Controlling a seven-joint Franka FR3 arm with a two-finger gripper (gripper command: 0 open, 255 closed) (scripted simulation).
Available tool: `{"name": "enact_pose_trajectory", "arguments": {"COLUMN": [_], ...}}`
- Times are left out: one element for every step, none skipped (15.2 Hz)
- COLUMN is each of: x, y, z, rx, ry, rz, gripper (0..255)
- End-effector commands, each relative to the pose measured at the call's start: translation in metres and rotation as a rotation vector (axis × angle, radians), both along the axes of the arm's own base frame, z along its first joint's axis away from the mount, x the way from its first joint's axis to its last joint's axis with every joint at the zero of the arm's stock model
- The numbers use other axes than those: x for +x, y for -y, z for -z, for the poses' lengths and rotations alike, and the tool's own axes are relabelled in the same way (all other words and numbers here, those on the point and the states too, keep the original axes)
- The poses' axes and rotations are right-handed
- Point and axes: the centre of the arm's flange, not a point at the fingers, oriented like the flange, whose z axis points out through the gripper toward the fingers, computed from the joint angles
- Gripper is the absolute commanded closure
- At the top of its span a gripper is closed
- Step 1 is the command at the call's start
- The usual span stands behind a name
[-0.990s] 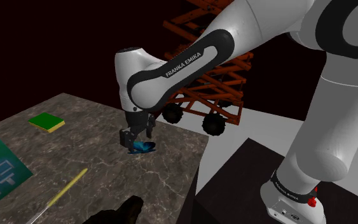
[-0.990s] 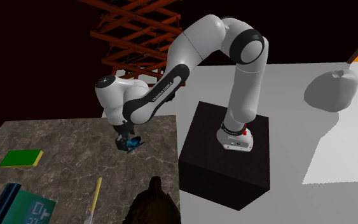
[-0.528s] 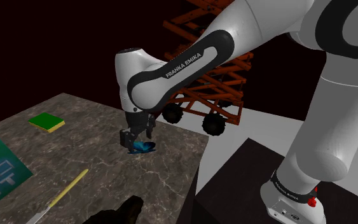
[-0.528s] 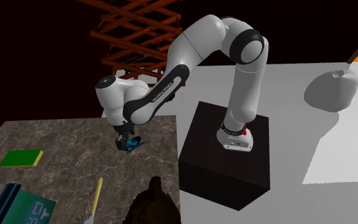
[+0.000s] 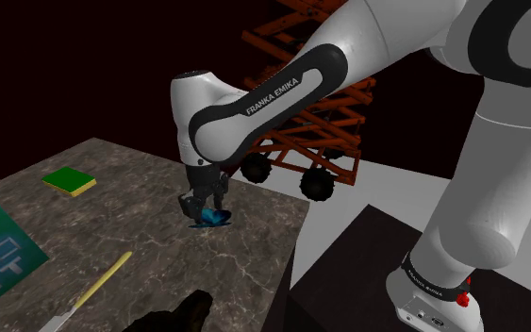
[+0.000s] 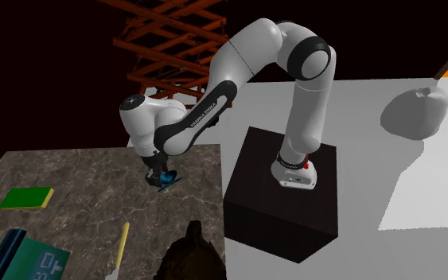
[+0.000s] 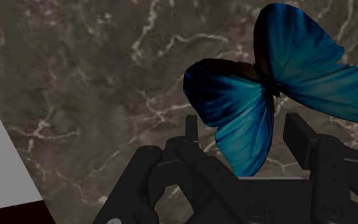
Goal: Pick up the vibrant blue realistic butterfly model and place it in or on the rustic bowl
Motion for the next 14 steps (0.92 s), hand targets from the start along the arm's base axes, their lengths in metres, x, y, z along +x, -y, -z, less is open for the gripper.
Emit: {"name": "enact_pose_trajectory", "arguments": {"x": [0.000,0.000,0.000,0.000,0.000,0.000,0.000,0.000,0.000,0.000,0.000,0.000,0.000,0.000], "y": [0.000,0.000,0.000,0.000,0.000,0.000,0.000,0.000,0.000,0.000,0.000,0.000,0.000,0.000], "z": [0.001,0.001,-0.004,-0.010,-0.015,-0.020,-0.026,-0.031,-0.036,-0.041,-0.047,-0.052,-0.057,-0.062], "rx": [0.000,0.000,0.000,0.000,0.000,0.000,0.000,0.000,0.000,0.000,0.000,0.000,0.000,0.000], "ry": [-0.002,-0.002,-0.002,-0.002,-0.002,-0.002,-0.002,-0.002,-0.002,-0.002,-0.002,-0.002,-0.002,-0.002], "rz": [-0.001,-0.001,-0.001,-0.001,-0.001,-0.001,-0.001,-0.001,-0.001,-0.001,-0.001,-0.001,-0.001,-0.001], "gripper": [255,255,255,255,255,255,255,255,255,255,255,255,255,255]}}
